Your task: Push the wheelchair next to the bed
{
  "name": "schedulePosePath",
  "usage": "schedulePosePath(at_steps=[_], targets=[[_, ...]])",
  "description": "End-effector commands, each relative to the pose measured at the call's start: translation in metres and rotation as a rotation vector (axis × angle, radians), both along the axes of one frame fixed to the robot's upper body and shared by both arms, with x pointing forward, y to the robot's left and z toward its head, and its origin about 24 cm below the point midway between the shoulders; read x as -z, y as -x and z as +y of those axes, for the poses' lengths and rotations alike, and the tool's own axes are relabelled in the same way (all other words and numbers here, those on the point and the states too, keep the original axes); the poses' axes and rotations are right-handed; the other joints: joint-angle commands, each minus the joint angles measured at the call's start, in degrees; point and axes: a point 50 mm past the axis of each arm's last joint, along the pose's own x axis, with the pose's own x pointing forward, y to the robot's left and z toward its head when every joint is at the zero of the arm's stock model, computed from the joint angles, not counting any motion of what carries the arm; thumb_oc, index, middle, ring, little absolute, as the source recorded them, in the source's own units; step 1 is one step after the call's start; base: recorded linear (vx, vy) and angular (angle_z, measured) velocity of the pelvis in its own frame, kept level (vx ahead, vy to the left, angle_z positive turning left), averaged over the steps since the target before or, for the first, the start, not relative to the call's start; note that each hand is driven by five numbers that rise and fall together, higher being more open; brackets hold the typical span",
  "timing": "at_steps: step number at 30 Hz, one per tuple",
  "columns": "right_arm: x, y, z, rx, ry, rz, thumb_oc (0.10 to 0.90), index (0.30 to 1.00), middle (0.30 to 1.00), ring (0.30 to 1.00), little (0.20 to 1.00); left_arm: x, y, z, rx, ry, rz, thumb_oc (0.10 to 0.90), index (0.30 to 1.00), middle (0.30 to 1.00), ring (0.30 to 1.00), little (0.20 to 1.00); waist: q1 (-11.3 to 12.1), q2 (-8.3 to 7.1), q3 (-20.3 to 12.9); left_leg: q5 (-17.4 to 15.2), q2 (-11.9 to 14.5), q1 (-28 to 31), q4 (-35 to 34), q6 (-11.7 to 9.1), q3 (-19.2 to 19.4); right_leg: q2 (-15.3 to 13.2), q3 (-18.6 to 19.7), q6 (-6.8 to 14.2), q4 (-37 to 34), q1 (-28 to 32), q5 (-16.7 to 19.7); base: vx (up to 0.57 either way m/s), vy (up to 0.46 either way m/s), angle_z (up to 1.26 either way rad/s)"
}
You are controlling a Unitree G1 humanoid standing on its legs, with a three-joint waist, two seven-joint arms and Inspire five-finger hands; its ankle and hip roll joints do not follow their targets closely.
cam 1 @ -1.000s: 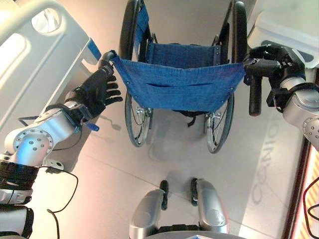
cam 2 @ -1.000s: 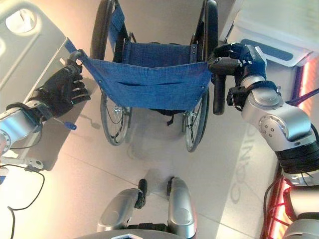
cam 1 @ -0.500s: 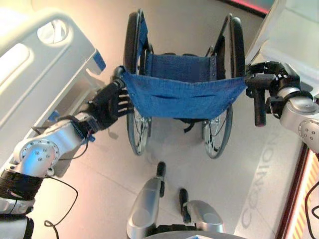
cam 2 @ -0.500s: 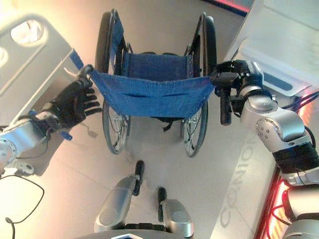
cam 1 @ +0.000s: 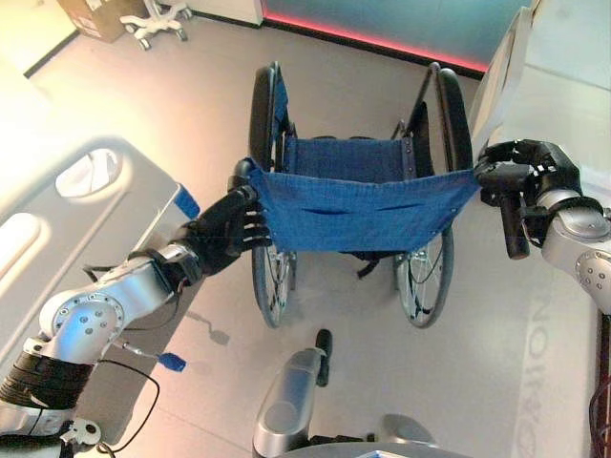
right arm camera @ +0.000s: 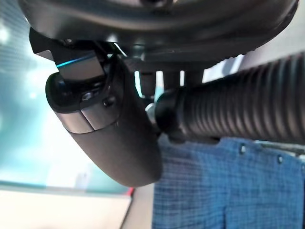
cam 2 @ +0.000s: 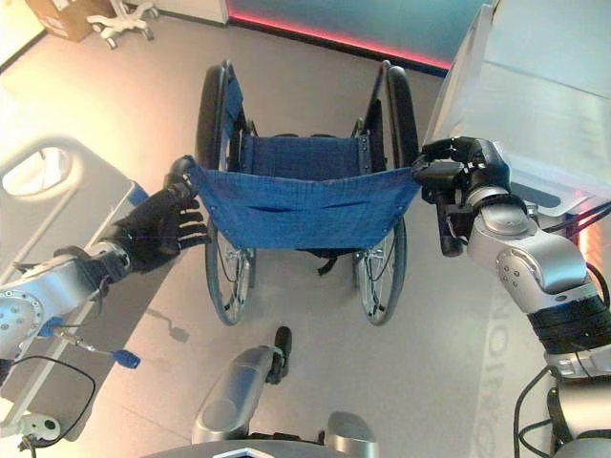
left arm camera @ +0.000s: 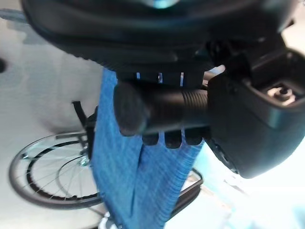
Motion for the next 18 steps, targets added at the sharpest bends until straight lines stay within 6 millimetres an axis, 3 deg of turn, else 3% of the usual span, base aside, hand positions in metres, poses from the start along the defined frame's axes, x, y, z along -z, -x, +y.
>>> schedulePosePath(at_steps=[1, 2, 4, 5, 6, 7, 8, 9, 10, 12, 14, 17, 18], targets=[[-0.018, -0.002, 0.060, -0.265, -0.138, -0.144, 0.400, 0.300, 0.300, 0.300, 0.300, -0.072, -0.005, 0.015, -0.055, 0.037, -0.298, 0.400, 0.300, 0.300, 0.300, 0.300, 1.97, 0.12, -11.18, 2.71, -1.83, 2.93, -7.86, -3.41, 0.08, 7.88, -8.06, -5.16, -7.62, -4.26, 19.39, 0.41, 0.090, -0.02], [-0.018, -0.003, 0.060, -0.270, -0.128, -0.141, 0.400, 0.300, 0.300, 0.300, 0.300, -0.073, -0.006, 0.014, -0.053, 0.040, -0.294, 0.400, 0.300, 0.300, 0.300, 0.300, 1.45, 0.21, -11.13, 2.56, -2.18, 3.06, -7.11, -3.69, -0.38, 7.27, -8.47, -6.15, -10.14, -4.74, 17.50, 0.32, 0.003, -0.20], [-0.022, -0.005, 0.058, -0.272, -0.103, -0.155, 0.400, 0.300, 0.300, 0.300, 0.300, -0.075, -0.007, 0.011, -0.052, 0.059, -0.302, 0.400, 0.300, 0.300, 0.300, 0.300, 0.04, 0.26, -10.41, 3.22, -2.81, 3.08, -3.62, -5.06, -1.40, 5.24, -8.38, -9.35, -24.92, -6.00, 13.20, 0.35, -0.065, -0.05], [-0.027, -0.008, 0.055, -0.272, -0.090, -0.172, 0.400, 0.300, 0.300, 0.300, 0.300, -0.078, -0.009, 0.008, -0.051, 0.075, -0.319, 0.400, 0.300, 0.300, 0.300, 0.300, -1.00, 0.26, -9.25, 2.75, -3.04, 2.88, -0.75, -5.75, -2.13, 3.38, -8.33, -10.06, -32.02, -6.14, 14.47, 0.26, -0.101, 0.26], [-0.030, -0.009, 0.054, -0.271, -0.084, -0.180, 0.400, 0.300, 0.300, 0.300, 0.300, -0.080, -0.010, 0.007, -0.050, 0.078, -0.328, 0.400, 0.300, 0.300, 0.300, 0.300, -1.40, 0.21, -8.73, 2.20, -3.18, 2.93, 0.15, -5.88, -2.44, 2.50, -8.09, -9.84, -33.93, -6.63, 15.66, 0.26, -0.121, 0.42], [-0.034, -0.012, 0.053, -0.268, -0.072, -0.192, 0.400, 0.300, 0.300, 0.300, 0.300, -0.082, -0.014, 0.004, -0.047, 0.083, -0.342, 0.400, 0.300, 0.300, 0.300, 0.300, -2.26, 0.16, -7.82, 0.38, -3.44, 3.44, 1.24, -5.90, -3.17, 0.68, -7.59, -8.87, -36.59, -7.97, 18.37, 0.34, -0.205, 0.48], [-0.041, -0.018, 0.053, -0.268, -0.059, -0.210, 0.400, 0.300, 0.300, 0.300, 0.300, -0.088, -0.019, -0.004, -0.040, 0.088, -0.361, 0.400, 0.300, 0.300, 0.300, 0.300, -4.10, -0.15, -6.24, -4.97, -3.72, 6.36, 1.28, -5.32, -4.26, -3.96, -6.25, -5.44, -38.54, -13.70, 25.37, 0.50, -0.303, 0.61], [-0.045, -0.019, 0.053, -0.269, -0.051, -0.218, 0.400, 0.300, 0.300, 0.300, 0.300, -0.090, -0.022, -0.006, -0.038, 0.085, -0.365, 0.400, 0.300, 0.300, 0.300, 0.300, -5.15, -0.55, -5.51, -8.27, -3.58, 8.53, 1.73, -5.35, -4.50, -7.21, -5.81, -3.79, -42.33, -17.09, 29.73, 0.56, -0.339, 0.56], [-0.048, -0.019, 0.054, -0.268, -0.045, -0.218, 0.400, 0.300, 0.300, 0.300, 0.300, -0.090, -0.023, -0.007, -0.036, 0.078, -0.364, 0.400, 0.300, 0.300, 0.300, 0.300, -5.76, -0.72, -5.23, -9.90, -3.17, 10.17, 1.64, -5.38, -4.87, -8.32, -5.30, -3.05, -43.67, -18.93, 31.59, 0.58, -0.299, 0.70], [-0.055, -0.019, 0.053, -0.259, -0.039, -0.204, 0.400, 0.300, 0.300, 0.300, 0.300, -0.089, -0.024, -0.010, -0.020, 0.060, -0.357, 0.400, 0.300, 0.300, 0.300, 0.300, -6.68, -0.39, -4.75, -13.66, -0.97, 14.51, 1.95, -5.20, -6.70, -9.13, -4.34, -1.99, -45.44, -20.89, 33.63, 0.66, -0.292, 0.65], [-0.058, -0.019, 0.052, -0.252, -0.040, -0.189, 0.400, 0.300, 0.300, 0.300, 0.300, -0.087, -0.023, -0.011, -0.007, 0.058, -0.347, 0.400, 0.300, 0.300, 0.300, 0.300, -6.91, -0.96, -5.30, -15.17, 0.46, 16.48, 2.70, -5.08, -7.54, -8.86, -4.13, -1.65, -44.59, -21.27, 33.28, 0.58, -0.247, 0.71], [-0.059, -0.020, 0.052, -0.250, -0.044, -0.168, 0.400, 0.300, 0.300, 0.300, 0.300, -0.079, -0.021, -0.009, 0.013, 0.064, -0.329, 0.400, 0.300, 0.300, 0.300, 0.300, -7.08, -1.27, -6.68, -14.68, 2.94, 18.85, 3.36, -5.76, -9.02, -8.14, -4.24, -1.35, -43.24, -20.92, 31.68, 0.51, -0.245, 0.89], [-0.059, -0.020, 0.050, -0.252, -0.043, -0.159, 0.400, 0.300, 0.300, 0.300, 0.300, -0.076, -0.019, -0.009, 0.022, 0.069, -0.325, 0.400, 0.300, 0.300, 0.300, 0.300, -6.75, -1.72, -7.70, -13.16, 4.32, 20.37, 3.88, -6.43, -9.55, -7.36, -4.84, -1.80, -41.21, -20.97, 31.10, 0.41, -0.257, 0.95]])
